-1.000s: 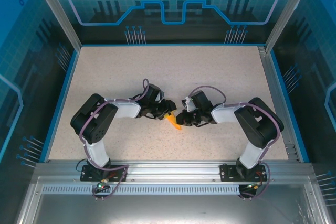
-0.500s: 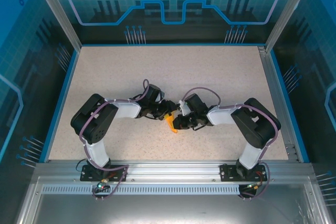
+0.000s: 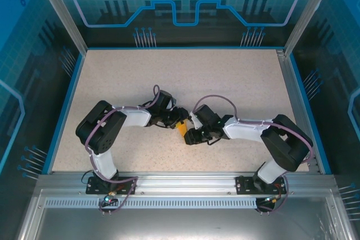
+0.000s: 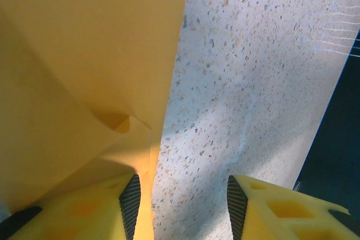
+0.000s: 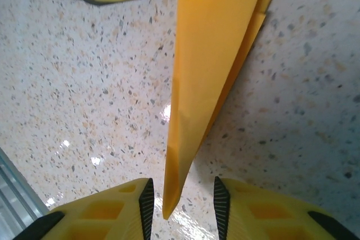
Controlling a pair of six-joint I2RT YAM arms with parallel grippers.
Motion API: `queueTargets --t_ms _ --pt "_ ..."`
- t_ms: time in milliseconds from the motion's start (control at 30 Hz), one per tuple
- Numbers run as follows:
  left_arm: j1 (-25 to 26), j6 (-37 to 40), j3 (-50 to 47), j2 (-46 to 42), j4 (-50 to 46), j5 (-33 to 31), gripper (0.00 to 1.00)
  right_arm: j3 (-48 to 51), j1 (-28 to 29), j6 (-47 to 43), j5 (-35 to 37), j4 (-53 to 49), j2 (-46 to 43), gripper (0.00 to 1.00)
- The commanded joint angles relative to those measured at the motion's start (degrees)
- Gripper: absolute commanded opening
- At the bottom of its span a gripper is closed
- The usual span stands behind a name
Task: Fold a paper plane with a square sheet of paper (pick it up from the middle)
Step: Fold the wing for the fifth time at the center of the table.
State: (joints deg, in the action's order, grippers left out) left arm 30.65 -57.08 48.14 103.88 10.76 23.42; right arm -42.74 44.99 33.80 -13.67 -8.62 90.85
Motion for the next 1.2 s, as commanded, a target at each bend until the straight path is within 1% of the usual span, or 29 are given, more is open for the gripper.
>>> queueTargets --t_ms 0,100,267,333,400,433,467,500,600,700,967,1100,1167 --pt "0.1 -1.0 -0.7 0.9 -5.7 -1.6 0.49 -1.4 1.4 0.5 3.1 -2.9 -0.3 0.34" --pt "0.1 -1.0 -0.5 1.1 -5.8 -1.4 0.49 -1.6 2.7 0.7 3.6 -1.9 0.3 0.33" --pt "0.1 -0.8 -0.2 1.3 -6.1 -1.2 0.49 -2.8 3.8 -0.2 5.0 -1.6 1.9 0.34" --pt "0.0 -0.9 -0.3 1.3 -6.1 -1.3 0.49 -3.9 4.3 -0.6 7.4 -3.3 2.5 0.33" --pt "0.1 -1.1 -0.3 1.2 -6.1 -1.4 0.49 -4.4 4.7 -1.4 8.7 -4.3 3.0 0.28" --pt "0.1 -1.1 -0.3 1.2 -6.1 -1.4 0.49 -4.8 4.9 -1.6 9.5 -4.9 3.2 0.24" --pt "0.1 -1.1 -0.3 1.2 -6.1 -1.3 0.49 -4.9 5.0 -1.9 9.6 -5.1 3.2 0.17" --pt "0.1 -1.1 -0.2 1.2 -6.2 -1.4 0.49 -4.8 5.1 -2.5 9.6 -5.3 3.3 0.15" --pt "0.0 -1.0 0.0 1.2 -6.4 -1.4 0.49 -5.0 6.0 -4.6 11.3 -7.3 3.4 0.15" --pt "0.1 -0.9 0.2 1.2 -6.8 -1.4 0.49 -4.7 7.3 -8.3 14.3 -9.8 3.0 0.11" --pt "0.1 -2.4 -0.7 1.3 -5.1 -1.1 0.49 -3.1 9.1 -17.9 18.5 -10.4 0.3 0.09" --pt "0.0 -3.8 -1.3 1.6 -3.7 -1.1 0.49 -2.0 10.3 -17.9 17.0 -9.2 0.4 0.09" --pt "0.0 -4.4 -1.6 1.6 -3.1 -1.1 0.49 -0.7 11.2 -16.6 15.8 -6.9 0.3 0.11"
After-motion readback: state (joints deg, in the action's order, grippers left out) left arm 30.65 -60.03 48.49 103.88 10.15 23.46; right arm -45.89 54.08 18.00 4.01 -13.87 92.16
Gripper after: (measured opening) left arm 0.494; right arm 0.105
